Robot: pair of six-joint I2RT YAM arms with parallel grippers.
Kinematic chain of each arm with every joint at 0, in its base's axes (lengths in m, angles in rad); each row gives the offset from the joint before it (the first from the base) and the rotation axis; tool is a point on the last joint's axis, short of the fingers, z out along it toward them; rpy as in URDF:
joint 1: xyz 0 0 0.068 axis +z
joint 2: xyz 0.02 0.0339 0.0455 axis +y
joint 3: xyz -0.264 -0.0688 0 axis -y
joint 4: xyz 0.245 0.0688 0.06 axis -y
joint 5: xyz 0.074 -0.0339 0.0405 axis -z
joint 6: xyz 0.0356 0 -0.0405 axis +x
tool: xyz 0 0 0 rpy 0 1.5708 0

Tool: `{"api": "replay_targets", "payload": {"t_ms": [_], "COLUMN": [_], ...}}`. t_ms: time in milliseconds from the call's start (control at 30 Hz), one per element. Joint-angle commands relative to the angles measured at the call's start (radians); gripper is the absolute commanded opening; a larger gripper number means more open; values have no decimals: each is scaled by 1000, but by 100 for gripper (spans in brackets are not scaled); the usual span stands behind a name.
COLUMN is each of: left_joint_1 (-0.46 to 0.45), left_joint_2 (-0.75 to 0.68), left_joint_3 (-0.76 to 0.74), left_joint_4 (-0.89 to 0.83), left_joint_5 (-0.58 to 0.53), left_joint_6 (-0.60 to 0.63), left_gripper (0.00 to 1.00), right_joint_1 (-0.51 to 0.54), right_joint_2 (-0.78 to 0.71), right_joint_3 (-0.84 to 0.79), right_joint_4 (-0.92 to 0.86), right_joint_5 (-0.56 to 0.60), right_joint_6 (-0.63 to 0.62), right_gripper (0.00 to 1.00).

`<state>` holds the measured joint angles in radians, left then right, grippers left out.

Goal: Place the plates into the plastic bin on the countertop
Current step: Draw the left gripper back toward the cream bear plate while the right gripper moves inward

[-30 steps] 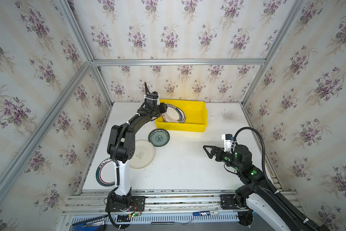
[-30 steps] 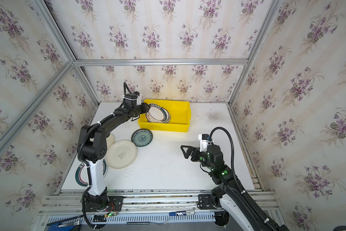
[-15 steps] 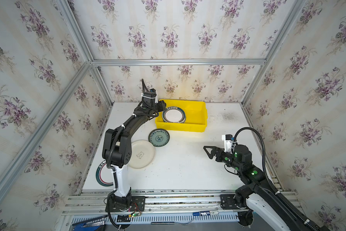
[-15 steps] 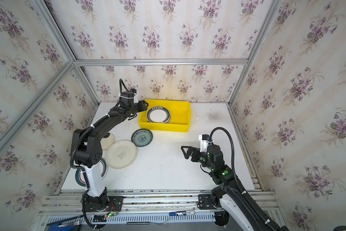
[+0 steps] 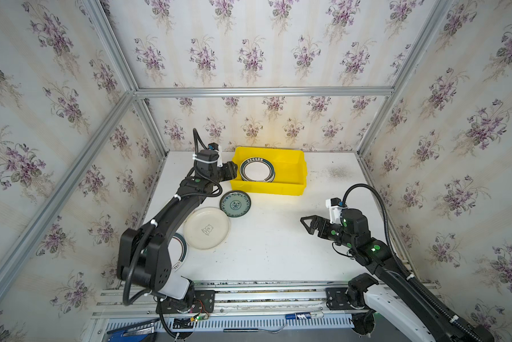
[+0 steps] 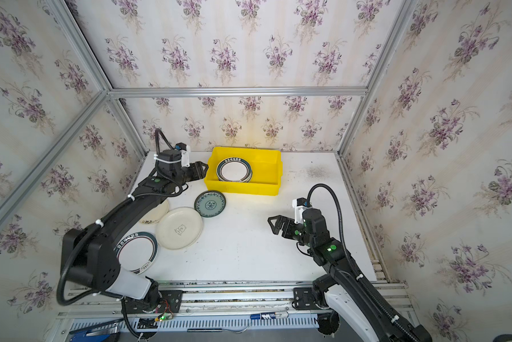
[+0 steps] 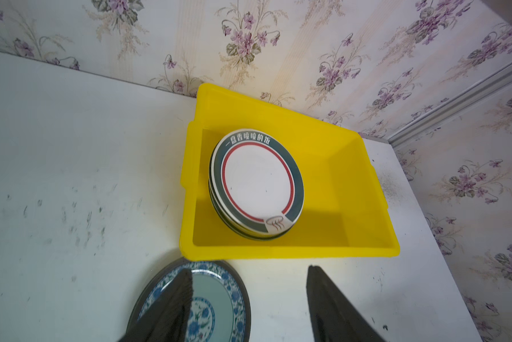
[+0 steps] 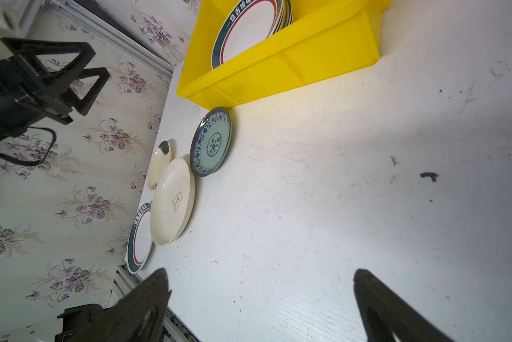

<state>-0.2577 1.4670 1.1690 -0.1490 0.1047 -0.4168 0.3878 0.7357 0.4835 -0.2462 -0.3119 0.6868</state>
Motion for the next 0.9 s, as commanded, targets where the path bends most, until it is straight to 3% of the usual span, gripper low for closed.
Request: {"api": "replay_targets", "payload": {"t_ms": [0,200,300,400,567,867], "left_joint_1": [-1,-1,0,0,2,5], "left_joint_2": [-120,-412,-520,-599,-645,-674], "left_joint_3": [-106,-320,-409,-477,-531,-591], "left_joint_4": [18,17,16,10,-15,-57], "left_joint_5": [-23,-31,-25,-27,-33,-51], "left_joint_6": [-36,-53,-78,-95,-91,-97], "left_gripper": [67,75,76,84,99,100], "right_joint_1": [26,107,185,217,275,274], "right_joint_2": [47,161,203,215,225,161], "right_joint_3": [45,120,184,186,203,118], "right_joint_4": [-49,-80,-151,-137,-171,-63], "right_joint_5": [2,66,148,175,305,240], "right_joint_6": [-29,-52,-79,-72,-79,-102], "right_gripper": [99,99,100,100,99,99]}}
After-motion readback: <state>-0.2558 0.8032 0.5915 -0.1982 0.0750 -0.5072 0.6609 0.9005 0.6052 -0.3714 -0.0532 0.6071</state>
